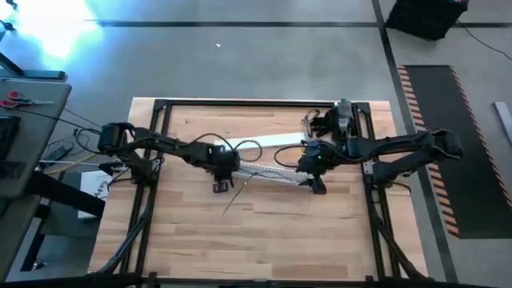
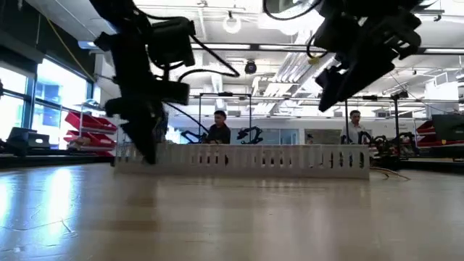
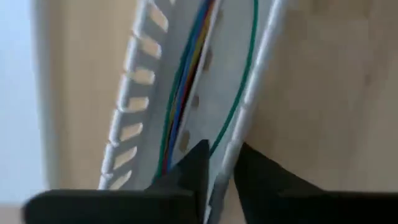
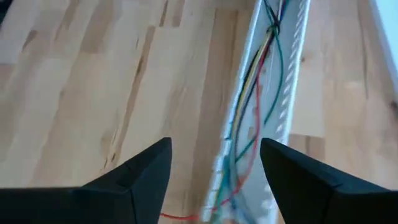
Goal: Ziptie cables
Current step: Move the white cable duct to the center of the table
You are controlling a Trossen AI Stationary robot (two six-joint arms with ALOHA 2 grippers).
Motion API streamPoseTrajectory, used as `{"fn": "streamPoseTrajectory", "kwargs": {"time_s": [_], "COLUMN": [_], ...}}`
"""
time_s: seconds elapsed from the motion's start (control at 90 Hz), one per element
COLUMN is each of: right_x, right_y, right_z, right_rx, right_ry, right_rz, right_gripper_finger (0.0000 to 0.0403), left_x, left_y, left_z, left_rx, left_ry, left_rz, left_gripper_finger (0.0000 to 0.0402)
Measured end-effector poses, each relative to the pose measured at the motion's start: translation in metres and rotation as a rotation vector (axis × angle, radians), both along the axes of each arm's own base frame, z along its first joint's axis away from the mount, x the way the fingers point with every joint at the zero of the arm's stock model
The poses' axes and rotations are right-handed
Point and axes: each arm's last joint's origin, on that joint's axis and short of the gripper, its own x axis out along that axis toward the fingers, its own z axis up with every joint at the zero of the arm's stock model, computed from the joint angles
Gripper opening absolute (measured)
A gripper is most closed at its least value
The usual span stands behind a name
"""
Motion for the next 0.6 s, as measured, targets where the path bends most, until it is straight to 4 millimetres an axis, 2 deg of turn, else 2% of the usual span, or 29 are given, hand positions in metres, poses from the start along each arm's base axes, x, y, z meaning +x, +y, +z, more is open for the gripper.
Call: {"fn": "streamPoseTrajectory", "kwargs": {"time_s": [0.089,0.256,0.422,0.6], "right_x": [-0.002,-0.005,-0.003,0.001], "right_y": [0.003,0.010,0.012,0.011], "right_z": [-0.010,-0.021,-0.020,-0.016], "right_rx": [0.018,0.011,-0.017,-0.021], "right_ry": [-0.009,-0.032,-0.062,-0.123], "right_rz": [-0.009,-0.002,-0.016,-0.020], "right_gripper_finger": [0.0234,0.0234,0.0234,0.0234], "left_x": [-0.006,-0.020,-0.035,-0.043], "left_y": [-0.015,-0.043,-0.062,-0.071], "left_z": [-0.001,-0.002,-0.002,-0.001], "left_rx": [-0.002,-0.002,0.041,0.139], "left_ry": [0.057,0.156,0.266,0.300], "left_rz": [-0.002,-0.025,-0.067,-0.100], "left_gripper_finger": [0.0005,0.0010,0.0005,0.0007]}}
